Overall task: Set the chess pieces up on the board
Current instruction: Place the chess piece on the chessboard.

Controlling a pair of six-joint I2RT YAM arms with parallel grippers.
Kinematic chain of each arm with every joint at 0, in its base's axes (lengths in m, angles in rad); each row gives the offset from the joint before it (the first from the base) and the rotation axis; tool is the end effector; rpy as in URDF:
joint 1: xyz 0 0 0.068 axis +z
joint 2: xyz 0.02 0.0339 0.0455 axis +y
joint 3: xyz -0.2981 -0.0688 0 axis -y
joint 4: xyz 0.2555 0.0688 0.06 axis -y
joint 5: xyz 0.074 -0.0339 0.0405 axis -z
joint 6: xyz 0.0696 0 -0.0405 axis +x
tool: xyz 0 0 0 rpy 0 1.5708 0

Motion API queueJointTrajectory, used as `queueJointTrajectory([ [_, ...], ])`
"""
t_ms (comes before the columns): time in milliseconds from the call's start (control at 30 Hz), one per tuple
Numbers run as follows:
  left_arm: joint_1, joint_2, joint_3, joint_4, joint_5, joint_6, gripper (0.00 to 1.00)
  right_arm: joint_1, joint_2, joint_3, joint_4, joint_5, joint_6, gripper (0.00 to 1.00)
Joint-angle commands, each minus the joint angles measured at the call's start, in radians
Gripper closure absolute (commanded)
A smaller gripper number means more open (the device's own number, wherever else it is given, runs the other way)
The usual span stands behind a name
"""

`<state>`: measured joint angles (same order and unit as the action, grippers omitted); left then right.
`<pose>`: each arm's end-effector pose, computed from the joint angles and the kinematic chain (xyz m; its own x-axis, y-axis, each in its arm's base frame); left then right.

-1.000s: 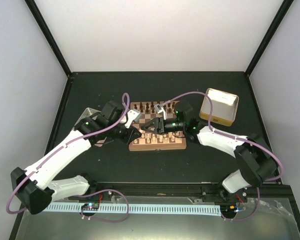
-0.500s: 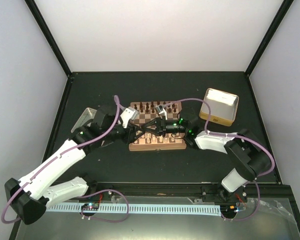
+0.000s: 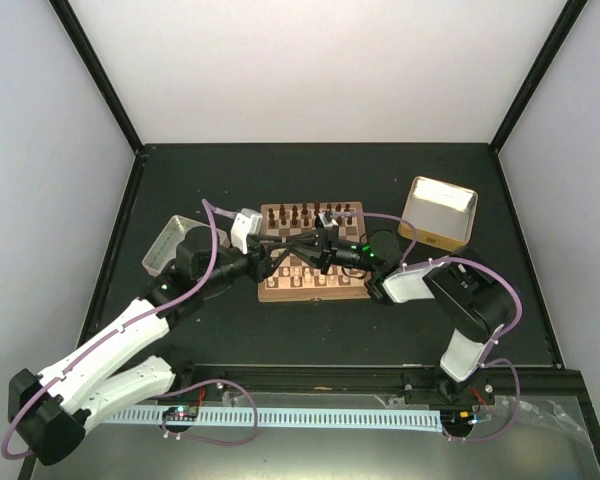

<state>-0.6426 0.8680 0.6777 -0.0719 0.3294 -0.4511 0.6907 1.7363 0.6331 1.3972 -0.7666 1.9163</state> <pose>0.1663 -0.1526 0.3153 -0.5430 -0.1088 -0.8327 0.6450 0.5809 -0.4965 0.2441 0.2644 0.2425 -0.9889 0.0619 0.1350 0.1186 -0.2185 0.9686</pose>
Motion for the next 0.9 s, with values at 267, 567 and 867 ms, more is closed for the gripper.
queueJointTrajectory([
  [267, -0.002, -0.015, -0.036, 0.034, -0.031, -0.019, 0.68, 0.004, 0.001, 0.000, 0.140, 0.081, 0.092, 0.92],
  [567, -0.001, -0.064, -0.054, 0.063, -0.091, -0.019, 0.65, 0.003, 0.011, -0.012, 0.139, 0.069, 0.079, 0.92],
  [867, -0.001, -0.035, -0.040, 0.070, -0.087, -0.023, 0.83, 0.004, 0.012, -0.015, 0.113, 0.047, 0.047, 0.92],
])
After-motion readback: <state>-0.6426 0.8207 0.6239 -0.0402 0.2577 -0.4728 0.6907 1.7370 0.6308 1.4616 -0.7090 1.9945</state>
